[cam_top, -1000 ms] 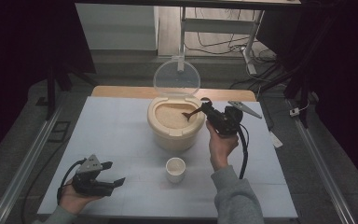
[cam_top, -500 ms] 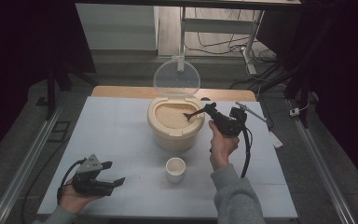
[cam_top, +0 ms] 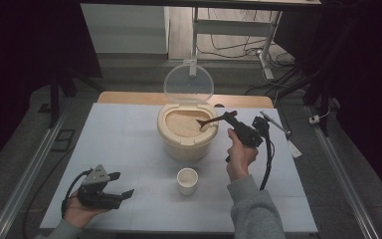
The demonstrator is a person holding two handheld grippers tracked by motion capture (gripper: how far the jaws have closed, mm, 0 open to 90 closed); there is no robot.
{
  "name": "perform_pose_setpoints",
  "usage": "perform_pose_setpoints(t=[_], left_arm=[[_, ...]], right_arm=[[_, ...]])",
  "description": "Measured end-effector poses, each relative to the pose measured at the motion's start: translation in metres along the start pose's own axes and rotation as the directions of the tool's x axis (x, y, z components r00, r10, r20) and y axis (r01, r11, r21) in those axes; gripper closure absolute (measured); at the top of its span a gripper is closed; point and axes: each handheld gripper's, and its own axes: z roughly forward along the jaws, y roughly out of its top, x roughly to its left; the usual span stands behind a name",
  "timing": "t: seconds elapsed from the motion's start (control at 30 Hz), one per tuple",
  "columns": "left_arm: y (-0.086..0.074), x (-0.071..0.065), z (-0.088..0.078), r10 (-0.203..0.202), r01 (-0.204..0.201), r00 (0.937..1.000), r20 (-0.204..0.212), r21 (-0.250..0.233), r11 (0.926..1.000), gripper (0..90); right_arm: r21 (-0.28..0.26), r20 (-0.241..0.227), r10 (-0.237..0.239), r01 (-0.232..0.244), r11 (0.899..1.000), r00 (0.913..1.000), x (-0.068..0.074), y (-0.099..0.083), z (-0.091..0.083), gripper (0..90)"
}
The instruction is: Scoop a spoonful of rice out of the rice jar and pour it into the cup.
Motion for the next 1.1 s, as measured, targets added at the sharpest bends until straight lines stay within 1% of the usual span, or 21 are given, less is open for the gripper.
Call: perform_pose_setpoints(t=[0.13,0.23,0.3,0.37,0.47,0.53,0.6,0.7,0.73,0.83,0.9,0.93,0.97,1.0,1.03,1.07,1.1], left_arm=[[0.0,0.0,0.0,0.0,0.0,1.0,0.001,-0.001,1.0,20.3],[0.0,0.0,0.001,0.002,-0.002,1.0,0.002,0.003,1.0,20.4],[0.0,-0.001,0.001,0.003,-0.003,1.0,0.002,0.005,1.0,20.4],[0.0,-0.001,0.002,0.003,-0.003,1.0,0.002,0.005,1.0,20.5],[0.0,-0.001,0.002,0.004,-0.004,1.0,0.003,0.005,1.0,20.6],[0.0,-0.001,0.002,0.004,-0.004,1.0,0.002,0.006,1.0,20.7],[0.0,-0.001,0.002,0.004,-0.004,1.0,0.002,0.008,1.0,20.7],[0.0,0.0,0.002,0.003,-0.003,1.0,0.001,0.007,1.0,20.7],[0.0,0.0,0.002,0.004,-0.004,1.0,0.001,0.007,1.0,20.7],[0.0,0.0,0.002,0.003,-0.003,1.0,0.001,0.008,1.0,20.8],[0.0,0.0,0.002,0.006,-0.006,1.0,0.0,0.008,0.9999,20.8],[0.0,0.0,0.002,0.005,-0.005,1.0,0.0,0.008,1.0,20.8],[0.0,0.0,0.002,0.005,-0.005,1.0,-0.001,0.008,1.0,20.8],[0.0,0.0,0.001,0.004,-0.004,1.0,-0.002,0.007,1.0,20.8],[0.0,0.001,0.001,0.004,-0.004,1.0,-0.002,0.006,1.0,20.9],[0.0,0.001,0.001,0.003,-0.003,1.0,-0.003,0.006,1.0,20.9],[0.0,0.001,0.001,0.004,-0.004,1.0,-0.004,0.006,1.0,20.9]], right_arm=[[-0.003,0.006,0.036,-0.036,0.999,0.9993,-0.002,-0.001,0.0,83.8],[-0.012,-0.005,0.083,-0.083,0.996,0.9965,-0.005,0.0,0.0,83.8],[-0.003,-0.01,0.092,-0.092,0.996,0.9958,-0.006,0.001,-0.001,83.8],[-0.01,-0.004,0.099,-0.099,0.995,0.9951,-0.007,0.001,-0.001,83.8],[-0.004,-0.015,0.143,-0.143,0.99,0.9896,-0.012,0.001,-0.003,83.8],[0.0,-0.014,0.181,-0.181,0.983,0.9833,-0.014,0.002,-0.004,83.8],[0.0,-0.022,0.208,-0.208,0.978,0.9779,-0.016,0.001,-0.004,83.8],[0.002,-0.03,0.234,-0.234,0.972,0.9718,-0.019,0.002,-0.004,83.8],[0.002,-0.032,0.247,-0.248,0.969,0.9684,-0.019,0.002,-0.004,83.8],[-0.007,-0.042,0.261,-0.262,0.965,0.9643,-0.018,0.003,-0.005,83.8],[-0.004,-0.045,0.252,-0.253,0.967,0.9666,-0.019,0.004,-0.006,83.8],[-0.007,-0.047,0.26,-0.261,0.965,0.9645,-0.019,0.004,-0.006,83.8],[-0.013,-0.046,0.254,-0.254,0.967,0.9662,-0.019,0.004,-0.006,83.8],[-0.015,-0.047,0.254,-0.255,0.967,0.9661,-0.019,0.004,-0.007,83.8],[-0.014,-0.051,0.263,-0.264,0.964,0.9634,-0.019,0.005,-0.008,83.8],[-0.019,-0.053,0.257,-0.259,0.966,0.9648,-0.019,0.005,-0.009,83.8],[-0.012,-0.053,0.255,-0.255,0.967,0.9656,-0.019,0.006,-0.01,83.8]])
